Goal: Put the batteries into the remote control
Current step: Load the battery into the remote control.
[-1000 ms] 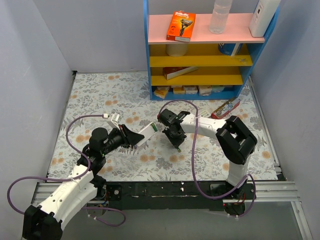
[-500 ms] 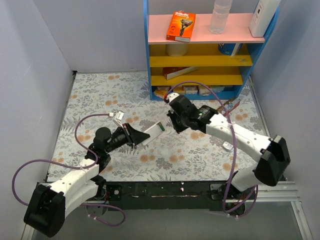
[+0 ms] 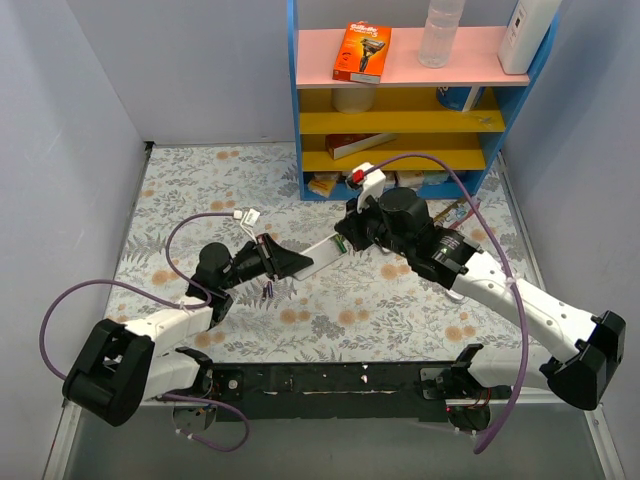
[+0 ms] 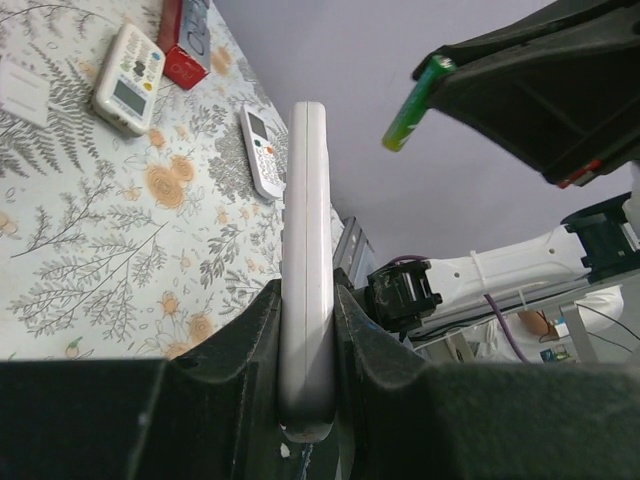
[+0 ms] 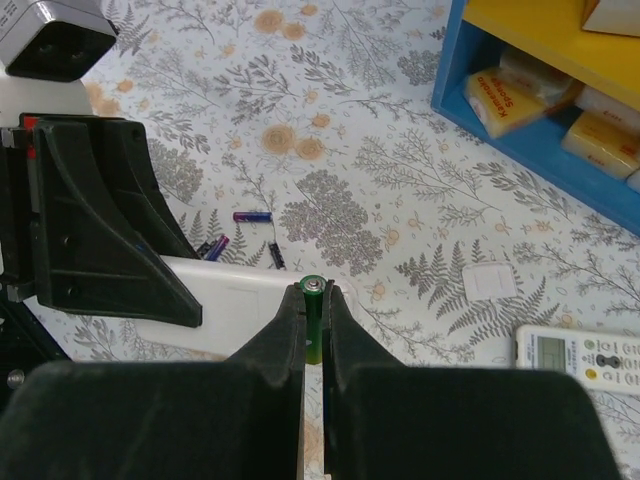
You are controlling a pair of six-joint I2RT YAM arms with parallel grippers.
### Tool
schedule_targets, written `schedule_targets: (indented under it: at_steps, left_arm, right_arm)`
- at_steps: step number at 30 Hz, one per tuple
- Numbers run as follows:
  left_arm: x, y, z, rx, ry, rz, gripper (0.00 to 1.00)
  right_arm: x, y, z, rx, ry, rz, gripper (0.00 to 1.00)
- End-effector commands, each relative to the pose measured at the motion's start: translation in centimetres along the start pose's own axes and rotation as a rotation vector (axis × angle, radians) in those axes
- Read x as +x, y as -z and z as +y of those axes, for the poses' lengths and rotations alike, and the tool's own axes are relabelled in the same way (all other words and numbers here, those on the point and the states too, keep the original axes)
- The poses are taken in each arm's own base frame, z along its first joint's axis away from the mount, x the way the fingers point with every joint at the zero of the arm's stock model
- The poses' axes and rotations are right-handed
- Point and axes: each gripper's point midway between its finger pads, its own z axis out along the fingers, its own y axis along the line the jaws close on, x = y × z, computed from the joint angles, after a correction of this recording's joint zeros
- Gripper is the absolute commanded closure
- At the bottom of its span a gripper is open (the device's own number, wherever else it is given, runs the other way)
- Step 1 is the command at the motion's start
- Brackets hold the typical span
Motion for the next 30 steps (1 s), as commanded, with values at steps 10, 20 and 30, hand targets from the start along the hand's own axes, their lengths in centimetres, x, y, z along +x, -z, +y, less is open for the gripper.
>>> schedule_targets:
  at_steps: [10, 20, 30]
  left_arm:
    - [-2.0, -0.8, -4.7, 0.159, -0.072, -0.031, 1.00]
    - [-2.3, -0.6, -5.6, 0.186, -0.044, -0.052, 1.00]
    - [-2.5, -0.7, -6.1, 0.204, -0.025, -0.053, 1.00]
  right_arm:
    - [-0.1, -0.6, 1.1, -0.077, -0.061, -0.123, 0.99]
    - [1.2, 0.0, 0.0, -0.034, -0.068, -0.166, 0.99]
    - [2.2, -0.1, 0.2, -0.054, -0.043, -0.134, 0.89]
